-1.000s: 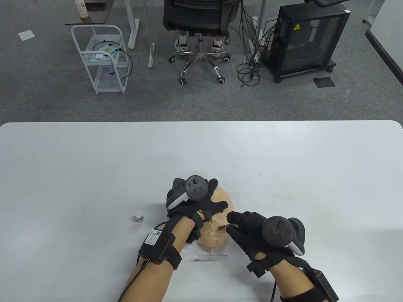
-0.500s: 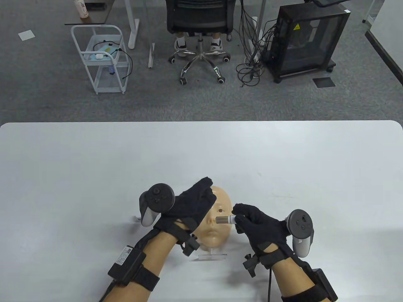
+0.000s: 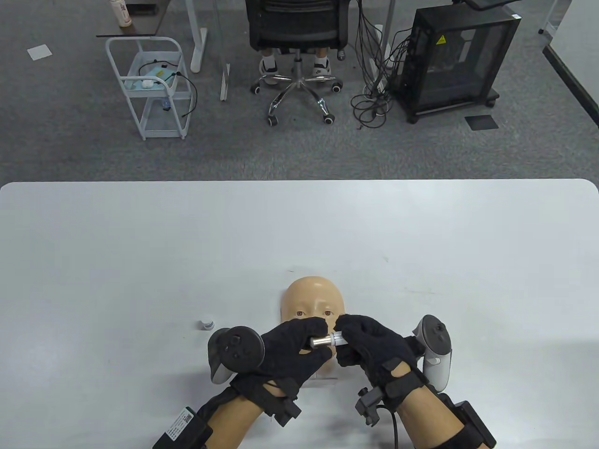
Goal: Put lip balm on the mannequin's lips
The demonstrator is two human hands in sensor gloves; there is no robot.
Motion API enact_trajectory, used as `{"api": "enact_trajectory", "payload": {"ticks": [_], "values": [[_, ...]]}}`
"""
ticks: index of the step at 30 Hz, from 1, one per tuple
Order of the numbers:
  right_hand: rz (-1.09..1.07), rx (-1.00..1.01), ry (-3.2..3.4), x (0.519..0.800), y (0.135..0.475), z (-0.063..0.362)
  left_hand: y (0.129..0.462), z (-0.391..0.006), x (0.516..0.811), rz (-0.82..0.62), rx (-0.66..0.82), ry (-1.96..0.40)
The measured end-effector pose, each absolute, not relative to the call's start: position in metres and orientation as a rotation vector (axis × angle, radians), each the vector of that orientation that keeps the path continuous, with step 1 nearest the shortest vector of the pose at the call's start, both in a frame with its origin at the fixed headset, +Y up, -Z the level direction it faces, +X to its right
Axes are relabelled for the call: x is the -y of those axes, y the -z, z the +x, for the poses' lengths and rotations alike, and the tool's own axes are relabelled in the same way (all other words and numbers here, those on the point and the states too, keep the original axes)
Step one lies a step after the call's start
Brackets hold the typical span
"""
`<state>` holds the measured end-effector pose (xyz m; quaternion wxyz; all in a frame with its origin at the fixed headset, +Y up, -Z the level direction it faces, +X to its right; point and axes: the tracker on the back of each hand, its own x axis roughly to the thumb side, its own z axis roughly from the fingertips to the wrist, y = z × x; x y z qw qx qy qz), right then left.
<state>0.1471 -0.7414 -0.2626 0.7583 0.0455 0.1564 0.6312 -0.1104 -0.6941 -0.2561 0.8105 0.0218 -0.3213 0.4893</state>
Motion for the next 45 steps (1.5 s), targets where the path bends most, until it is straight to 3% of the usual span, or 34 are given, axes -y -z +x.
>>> {"api": "enact_trajectory", "payload": {"ticks": [5, 8, 12, 14, 16, 18, 20, 23, 27, 30, 32, 33, 35, 38, 41, 45], "values": [[0.173, -0.3, -1.42, 0.736, 0.261, 0.141, 0.26, -0.118, 0.697, 0.037, 0.667, -1.16], [0.365, -0.102, -1.551, 0.723, 0.258, 0.138, 0.262, -0.12, 0.702, -0.068, 0.609, -1.278], [0.771, 0.316, -1.845, 0.694, 0.24, 0.131, 0.269, -0.124, 0.718, -0.299, 0.49, -1.558], [0.979, 0.639, -2.077, 0.679, 0.224, 0.125, 0.267, -0.121, 0.738, -0.586, 0.34, -1.782], [1.055, 0.722, -2.119, 0.675, 0.217, 0.12, 0.265, -0.118, 0.748, -0.731, 0.268, -1.891], [1.097, 0.731, -2.149, 0.675, 0.216, 0.118, 0.268, -0.119, 0.752, -0.777, 0.29, -1.854], [1.062, 0.682, -2.113, 0.678, 0.218, 0.119, 0.271, -0.121, 0.751, -0.775, 0.375, -1.809], [0.933, 0.543, -1.969, 0.684, 0.227, 0.125, 0.275, -0.127, 0.735, -0.623, 0.471, -1.783], [0.765, 0.457, -1.873, 0.69, 0.238, 0.139, 0.285, -0.168, 0.703, -0.212, 0.47, -1.58], [0.631, 0.353, -1.769, 0.699, 0.248, 0.148, 0.289, -0.212, 0.678, 0.085, 0.406, -1.138], [0.619, 0.377, -1.819, 0.7, 0.25, 0.151, 0.29, -0.232, 0.671, 0.191, 0.227, -0.719], [0.628, 0.406, -1.869, 0.7, 0.251, 0.152, 0.292, -0.24, 0.673, 0.148, 0.117, -0.493], [0.632, 0.419, -1.904, 0.701, 0.252, 0.153, 0.301, -0.252, 0.683, -0.058, 0.039, -0.261], [0.622, 0.398, -1.89, 0.703, 0.254, 0.153, 0.314, -0.261, 0.711, -0.209, 0.003, -0.456], [0.631, 0.423, -1.937, 0.702, 0.255, 0.155, 0.324, -0.26, 0.732, -0.305, -0.014, -0.332], [0.617, 0.426, -1.943, 0.703, 0.257, 0.159, 0.333, -0.26, 0.751, -0.302, -0.066, -0.301]]}}
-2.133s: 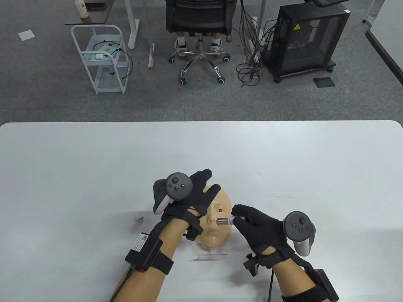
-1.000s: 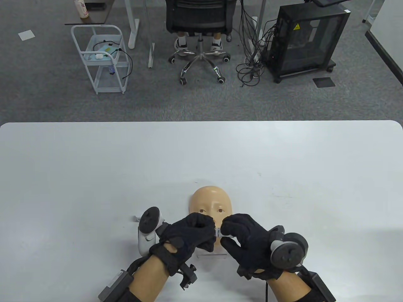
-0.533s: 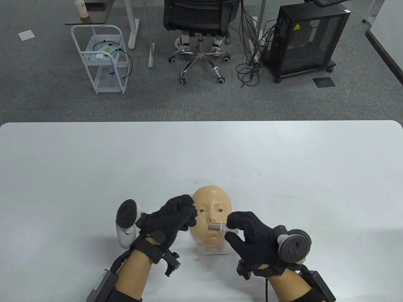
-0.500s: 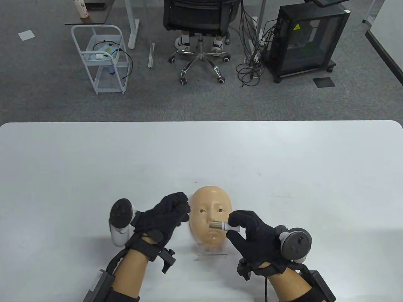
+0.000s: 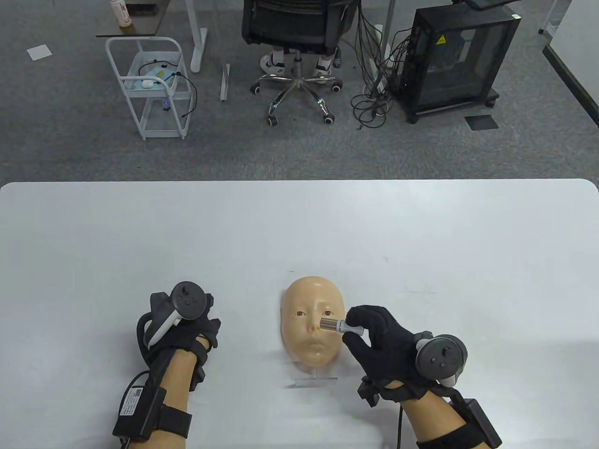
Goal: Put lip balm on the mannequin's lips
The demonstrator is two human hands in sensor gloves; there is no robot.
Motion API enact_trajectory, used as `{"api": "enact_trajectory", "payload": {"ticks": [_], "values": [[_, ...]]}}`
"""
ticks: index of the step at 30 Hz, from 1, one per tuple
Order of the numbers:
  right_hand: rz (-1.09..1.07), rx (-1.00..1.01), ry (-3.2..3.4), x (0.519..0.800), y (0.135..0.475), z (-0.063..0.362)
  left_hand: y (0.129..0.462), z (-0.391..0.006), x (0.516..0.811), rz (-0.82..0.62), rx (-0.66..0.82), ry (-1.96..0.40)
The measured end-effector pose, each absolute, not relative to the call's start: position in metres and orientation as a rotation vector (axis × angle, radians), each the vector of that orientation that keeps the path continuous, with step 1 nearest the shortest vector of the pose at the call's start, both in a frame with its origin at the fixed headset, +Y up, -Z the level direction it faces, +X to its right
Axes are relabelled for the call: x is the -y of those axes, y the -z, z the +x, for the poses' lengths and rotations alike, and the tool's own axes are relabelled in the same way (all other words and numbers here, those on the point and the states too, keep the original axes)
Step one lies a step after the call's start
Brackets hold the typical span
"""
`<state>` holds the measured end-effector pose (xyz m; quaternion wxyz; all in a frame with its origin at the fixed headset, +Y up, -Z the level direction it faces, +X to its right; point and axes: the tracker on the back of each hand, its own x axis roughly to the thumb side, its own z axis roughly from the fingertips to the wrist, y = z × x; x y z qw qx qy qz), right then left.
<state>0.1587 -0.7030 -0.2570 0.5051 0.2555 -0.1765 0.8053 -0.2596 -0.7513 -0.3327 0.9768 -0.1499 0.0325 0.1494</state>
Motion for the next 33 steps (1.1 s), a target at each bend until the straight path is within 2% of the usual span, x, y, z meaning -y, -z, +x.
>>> {"api": "enact_trajectory", "payload": {"ticks": [7, 10, 11, 14, 16, 19, 27, 33], "values": [[0.604, 0.399, -1.928, 0.705, 0.26, 0.16, 0.337, -0.262, 0.757, -0.291, -0.062, -0.298], [0.608, 0.378, -1.921, 0.707, 0.261, 0.159, 0.337, -0.259, 0.755, -0.222, -0.009, -0.28], [0.609, 0.365, -1.915, 0.708, 0.262, 0.158, 0.334, -0.256, 0.749, -0.136, 0.02, -0.359], [0.561, 0.294, -1.818, 0.712, 0.264, 0.158, 0.326, -0.242, 0.735, -0.099, 0.133, -0.727], [0.522, 0.227, -1.719, 0.715, 0.265, 0.157, 0.32, -0.222, 0.73, -0.133, 0.285, -1.116], [0.535, 0.24, -1.75, 0.715, 0.264, 0.156, 0.31, -0.188, 0.733, -0.264, 0.405, -1.54], [0.569, 0.281, -1.816, 0.714, 0.262, 0.153, 0.298, -0.148, 0.745, -0.41, 0.453, -1.647], [0.575, 0.279, -1.83, 0.715, 0.262, 0.152, 0.295, -0.143, 0.743, -0.387, 0.471, -1.572]]}}
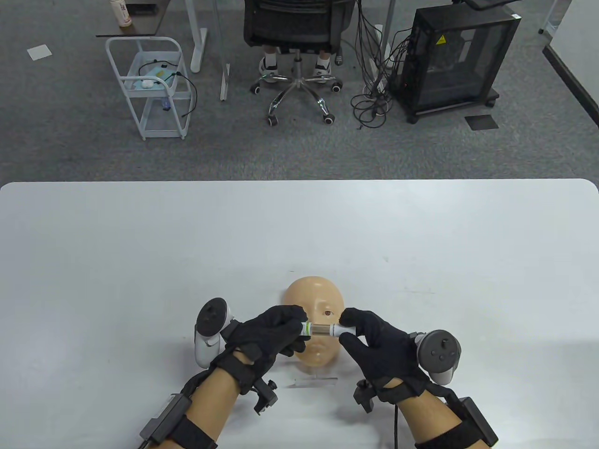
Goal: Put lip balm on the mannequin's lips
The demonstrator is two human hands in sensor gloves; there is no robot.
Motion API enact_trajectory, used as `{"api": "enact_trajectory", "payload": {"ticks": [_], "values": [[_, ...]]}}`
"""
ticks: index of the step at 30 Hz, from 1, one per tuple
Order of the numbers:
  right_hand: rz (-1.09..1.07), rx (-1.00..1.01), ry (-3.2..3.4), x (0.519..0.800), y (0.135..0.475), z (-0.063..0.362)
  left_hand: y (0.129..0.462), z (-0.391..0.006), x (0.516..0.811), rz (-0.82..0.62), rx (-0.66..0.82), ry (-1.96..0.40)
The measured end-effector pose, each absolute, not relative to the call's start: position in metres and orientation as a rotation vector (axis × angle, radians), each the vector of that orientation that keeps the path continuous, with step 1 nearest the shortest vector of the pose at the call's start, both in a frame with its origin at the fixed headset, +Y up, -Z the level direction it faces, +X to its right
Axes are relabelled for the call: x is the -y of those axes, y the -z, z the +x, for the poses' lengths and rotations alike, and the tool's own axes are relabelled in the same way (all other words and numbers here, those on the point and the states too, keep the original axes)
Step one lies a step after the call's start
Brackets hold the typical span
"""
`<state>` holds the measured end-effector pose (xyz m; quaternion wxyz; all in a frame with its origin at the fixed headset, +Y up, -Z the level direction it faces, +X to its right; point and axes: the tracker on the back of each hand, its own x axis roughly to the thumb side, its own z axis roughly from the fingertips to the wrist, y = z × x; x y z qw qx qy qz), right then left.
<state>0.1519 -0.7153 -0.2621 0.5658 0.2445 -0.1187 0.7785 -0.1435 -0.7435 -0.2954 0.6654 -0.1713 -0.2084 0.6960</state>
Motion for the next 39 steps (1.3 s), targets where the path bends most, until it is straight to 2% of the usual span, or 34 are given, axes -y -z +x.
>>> {"api": "enact_trajectory", "payload": {"ticks": [5, 18, 22, 26, 28, 32, 36, 39], "values": [[0.597, 0.292, -1.871, 0.715, 0.26, 0.147, 0.292, -0.136, 0.743, -0.397, 0.495, -1.543], [0.606, 0.277, -1.898, 0.714, 0.258, 0.142, 0.287, -0.129, 0.731, -0.304, 0.546, -1.396], [0.67, 0.253, -1.984, 0.712, 0.257, 0.136, 0.286, -0.134, 0.72, -0.252, 0.56, -1.311], [0.639, 0.278, -2.061, 0.71, 0.259, 0.145, 0.291, -0.154, 0.706, -0.114, 0.577, -1.074], [0.587, 0.287, -2.076, 0.708, 0.262, 0.154, 0.294, -0.168, 0.699, -0.016, 0.54, -0.88], [0.523, 0.288, -2.248, 0.705, 0.268, 0.165, 0.298, -0.18, 0.697, 0.062, 0.47, -0.556], [0.393, 0.236, -2.427, 0.708, 0.273, 0.173, 0.306, -0.186, 0.705, 0.024, 0.414, -0.408], [0.354, 0.196, -2.548, 0.71, 0.276, 0.174, 0.311, -0.192, 0.711, -0.084, 0.365, -0.317]]}}
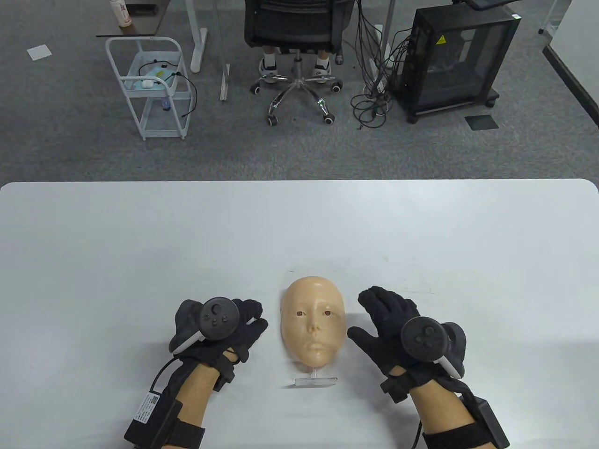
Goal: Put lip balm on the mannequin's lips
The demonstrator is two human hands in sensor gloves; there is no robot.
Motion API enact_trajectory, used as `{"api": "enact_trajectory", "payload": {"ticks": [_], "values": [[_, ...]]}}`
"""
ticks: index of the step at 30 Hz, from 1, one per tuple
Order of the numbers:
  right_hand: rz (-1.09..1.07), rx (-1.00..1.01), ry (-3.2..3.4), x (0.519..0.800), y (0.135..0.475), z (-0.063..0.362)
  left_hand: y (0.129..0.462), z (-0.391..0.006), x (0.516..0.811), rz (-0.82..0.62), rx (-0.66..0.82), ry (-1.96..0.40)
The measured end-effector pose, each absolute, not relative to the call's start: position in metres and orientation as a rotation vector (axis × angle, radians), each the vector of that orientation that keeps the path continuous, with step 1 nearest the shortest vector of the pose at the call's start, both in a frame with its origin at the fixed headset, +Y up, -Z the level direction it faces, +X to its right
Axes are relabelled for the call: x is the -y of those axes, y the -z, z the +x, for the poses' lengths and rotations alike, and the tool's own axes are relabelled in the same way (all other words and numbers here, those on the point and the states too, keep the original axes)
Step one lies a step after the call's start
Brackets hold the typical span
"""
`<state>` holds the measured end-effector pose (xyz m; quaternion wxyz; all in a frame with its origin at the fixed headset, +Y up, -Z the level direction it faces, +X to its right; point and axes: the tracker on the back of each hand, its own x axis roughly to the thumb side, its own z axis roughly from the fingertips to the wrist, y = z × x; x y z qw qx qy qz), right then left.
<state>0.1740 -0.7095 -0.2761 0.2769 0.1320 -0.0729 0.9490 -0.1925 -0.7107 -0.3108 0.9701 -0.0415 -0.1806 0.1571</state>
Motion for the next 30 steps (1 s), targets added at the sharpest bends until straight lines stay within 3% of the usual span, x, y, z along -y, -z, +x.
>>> {"api": "enact_trajectory", "payload": {"ticks": [15, 26, 30], "values": [[0.303, 0.201, -2.613, 0.709, 0.28, 0.179, 0.323, -0.204, 0.725, -0.143, 0.297, -0.237], [0.32, 0.196, -2.61, 0.709, 0.28, 0.178, 0.316, -0.219, 0.712, -0.218, 0.299, -0.285], [0.331, 0.21, -2.602, 0.709, 0.279, 0.178, 0.309, -0.225, 0.7, -0.065, 0.302, -0.368]]}}
